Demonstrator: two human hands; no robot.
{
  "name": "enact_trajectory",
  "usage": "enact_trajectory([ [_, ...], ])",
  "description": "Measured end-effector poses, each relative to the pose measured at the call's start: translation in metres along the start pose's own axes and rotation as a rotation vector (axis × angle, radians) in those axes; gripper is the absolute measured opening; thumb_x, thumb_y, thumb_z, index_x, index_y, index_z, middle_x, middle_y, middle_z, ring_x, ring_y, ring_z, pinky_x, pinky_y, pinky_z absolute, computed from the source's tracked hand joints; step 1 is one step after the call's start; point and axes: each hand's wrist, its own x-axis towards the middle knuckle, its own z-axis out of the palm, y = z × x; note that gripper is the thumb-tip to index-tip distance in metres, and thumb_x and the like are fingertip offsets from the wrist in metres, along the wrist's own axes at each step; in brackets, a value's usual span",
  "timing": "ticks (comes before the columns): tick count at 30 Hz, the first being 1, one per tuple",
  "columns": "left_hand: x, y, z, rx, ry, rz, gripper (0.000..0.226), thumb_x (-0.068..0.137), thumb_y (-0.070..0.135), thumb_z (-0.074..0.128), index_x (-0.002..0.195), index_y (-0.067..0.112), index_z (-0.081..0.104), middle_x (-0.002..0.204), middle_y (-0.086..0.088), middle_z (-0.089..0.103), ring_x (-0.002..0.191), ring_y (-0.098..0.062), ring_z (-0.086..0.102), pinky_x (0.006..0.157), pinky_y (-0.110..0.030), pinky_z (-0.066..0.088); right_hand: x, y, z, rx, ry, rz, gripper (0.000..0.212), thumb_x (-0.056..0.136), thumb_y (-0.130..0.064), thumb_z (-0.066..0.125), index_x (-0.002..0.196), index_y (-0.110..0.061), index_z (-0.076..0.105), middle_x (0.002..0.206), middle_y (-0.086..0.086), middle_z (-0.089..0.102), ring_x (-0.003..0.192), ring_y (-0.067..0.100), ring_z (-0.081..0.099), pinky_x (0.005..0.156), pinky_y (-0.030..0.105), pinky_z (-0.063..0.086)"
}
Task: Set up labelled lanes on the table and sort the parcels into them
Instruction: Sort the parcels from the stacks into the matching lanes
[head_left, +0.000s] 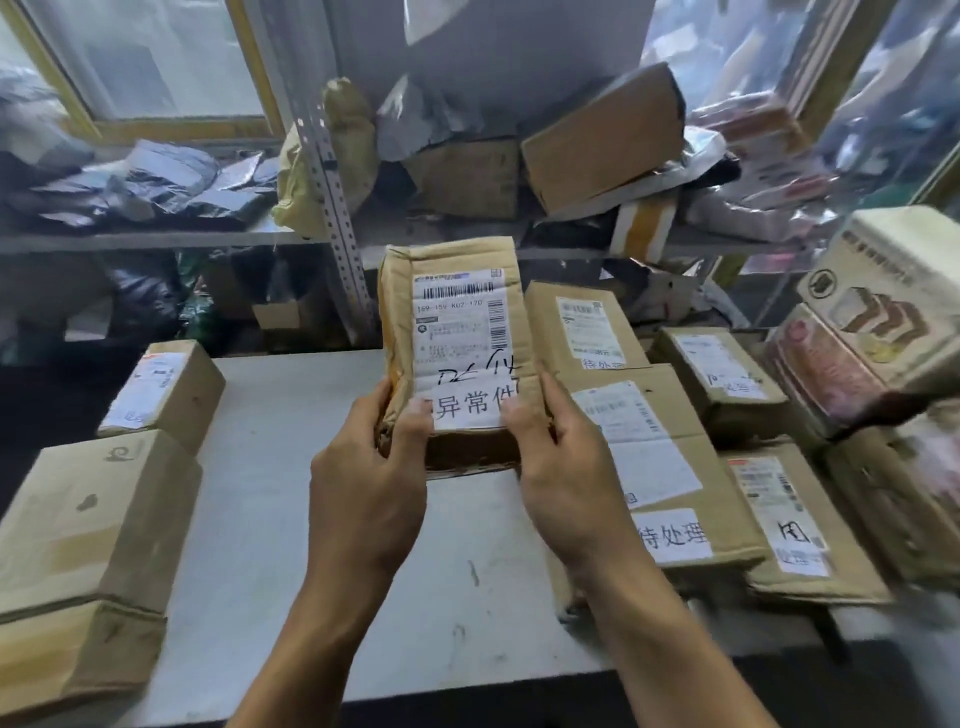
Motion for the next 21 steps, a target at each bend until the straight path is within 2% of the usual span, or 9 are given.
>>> enact_trajectory([
  [3,-0.005,0.024,0.028,-0.037,-0.06,0.045,0.047,0.098,0.046,0.042,0.135,0.024,0.06,0.096,0.023,0.066,0.085,0.024,0.055,0.061,0.002,0.04,-0.006,-0.012,-0.039,0.001,0.065,-0.027,0.036,0.098,-0.038,0.05,0.134,-0.041,0.057,0.121,-0.017,0.069,0.111,0.001,0.065,0.084,0.017,0.055],
  [6,-0.015,0.048,0.062,-0.086,-0.116,0.077,0.039,0.102,0.041,0.044,0.132,0.021,0.062,0.093,0.03,0.063,0.086,0.023,0.057,0.061,0.002,0.04,-0.013,-0.018,-0.082,0.002,0.103,-0.06,0.035,0.101,-0.033,0.05,0.134,-0.038,0.058,0.121,-0.015,0.07,0.11,0.001,0.067,0.084,0.015,0.055],
  [8,-0.024,0.063,0.085,-0.11,-0.149,0.091,0.045,0.099,0.047,0.042,0.131,0.023,0.063,0.095,0.031,0.065,0.088,0.02,0.059,0.062,0.001,0.04,-0.017,-0.019,-0.112,-0.016,0.117,-0.074,0.034,0.101,-0.035,0.05,0.134,-0.04,0.058,0.121,-0.016,0.071,0.111,0.002,0.067,0.087,0.014,0.053],
  [10,-0.034,0.079,0.11,-0.129,-0.183,0.095,0.051,0.094,0.051,0.038,0.13,0.024,0.063,0.098,0.028,0.067,0.089,0.017,0.061,0.062,-0.001,0.042,-0.021,-0.018,-0.144,-0.006,0.134,-0.069,0.034,0.099,-0.037,0.05,0.132,-0.041,0.059,0.121,-0.014,0.071,0.112,0.006,0.067,0.09,0.02,0.055],
  [14,-0.056,0.107,0.171,-0.131,-0.219,0.096,0.048,0.092,0.053,0.038,0.126,0.029,0.063,0.1,0.028,0.067,0.091,0.016,0.06,0.065,0.0,0.041,-0.027,-0.01,-0.217,-0.002,0.155,-0.053,0.035,0.098,-0.037,0.05,0.132,-0.04,0.06,0.124,-0.012,0.07,0.119,0.008,0.064,0.102,0.033,0.051],
  [16,-0.068,0.121,0.207,-0.115,-0.234,0.081,0.048,0.091,0.055,0.038,0.126,0.032,0.063,0.099,0.03,0.066,0.092,0.018,0.058,0.067,0.001,0.04,-0.03,-0.006,-0.258,-0.019,0.172,-0.033,0.036,0.097,-0.038,0.05,0.131,-0.04,0.06,0.123,-0.014,0.071,0.117,0.006,0.064,0.102,0.036,0.05],
  [19,-0.085,0.14,0.258,-0.126,-0.272,0.043,0.05,0.089,0.057,0.042,0.128,0.031,0.061,0.093,0.028,0.067,0.088,0.018,0.06,0.066,-0.001,0.043,-0.034,-0.001,-0.316,-0.042,0.177,-0.002,0.033,0.096,-0.04,0.05,0.126,-0.048,0.062,0.12,-0.016,0.071,0.114,0.006,0.066,0.1,0.038,0.051],
  [21,-0.095,0.15,0.285,-0.123,-0.309,-0.001,0.053,0.087,0.063,0.042,0.129,0.034,0.059,0.096,0.021,0.07,0.087,0.013,0.063,0.067,-0.009,0.05,-0.037,0.001,-0.348,-0.057,0.169,0.019,0.031,0.094,-0.044,0.049,0.121,-0.056,0.061,0.118,-0.018,0.072,0.111,0.005,0.067,0.095,0.034,0.054],
])
